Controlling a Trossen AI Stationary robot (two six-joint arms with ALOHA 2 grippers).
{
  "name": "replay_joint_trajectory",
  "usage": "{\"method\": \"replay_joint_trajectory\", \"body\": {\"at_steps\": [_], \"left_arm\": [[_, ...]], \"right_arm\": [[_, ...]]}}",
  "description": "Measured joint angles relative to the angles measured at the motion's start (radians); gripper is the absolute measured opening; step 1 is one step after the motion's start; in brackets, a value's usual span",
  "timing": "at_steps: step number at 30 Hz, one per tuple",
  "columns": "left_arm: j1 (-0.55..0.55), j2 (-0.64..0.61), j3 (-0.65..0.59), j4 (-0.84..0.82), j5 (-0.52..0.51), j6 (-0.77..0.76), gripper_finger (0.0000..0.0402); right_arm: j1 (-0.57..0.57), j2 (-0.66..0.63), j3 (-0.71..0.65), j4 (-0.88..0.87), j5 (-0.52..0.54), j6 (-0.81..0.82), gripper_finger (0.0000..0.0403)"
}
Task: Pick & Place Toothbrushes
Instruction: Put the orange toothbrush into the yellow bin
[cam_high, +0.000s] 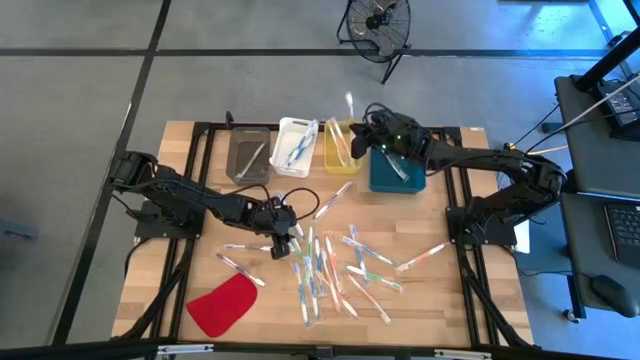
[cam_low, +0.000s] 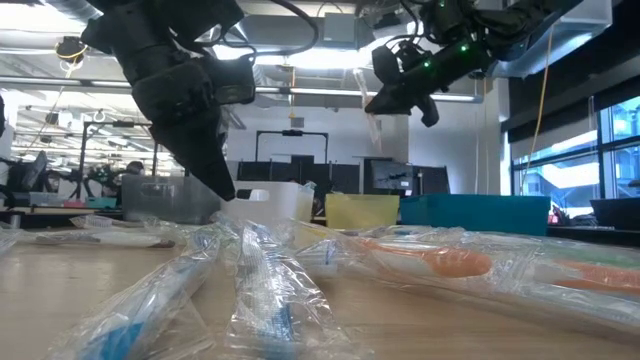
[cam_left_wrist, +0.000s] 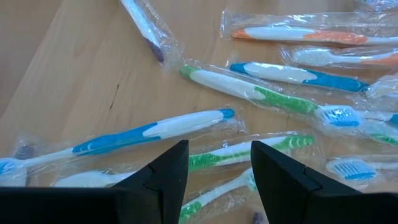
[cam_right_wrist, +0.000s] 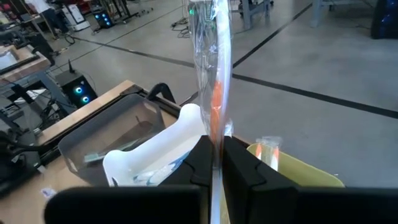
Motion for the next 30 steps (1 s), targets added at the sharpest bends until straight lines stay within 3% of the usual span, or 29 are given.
{"method": "replay_joint_trajectory", "body": {"at_steps": [13,23,30], "left_arm": [[0.0,0.0,0.0,-0.003,0.003,-0.003,0.0169],[0.0,0.0,0.0,-0.011,0.003,-0.002,0.0169],[0.0,0.0,0.0,-0.017,0.003,-0.002,0.0169]], "right_arm": [[-0.014,0.144,0.01,-0.003,-0.005,0.03,0.0017],[-0.023,0.301,0.231,-0.241,-0.004,0.023,0.002],[-0.039,0.391,0.314,-0.391,-0.004,0.053,0.0017]]}}
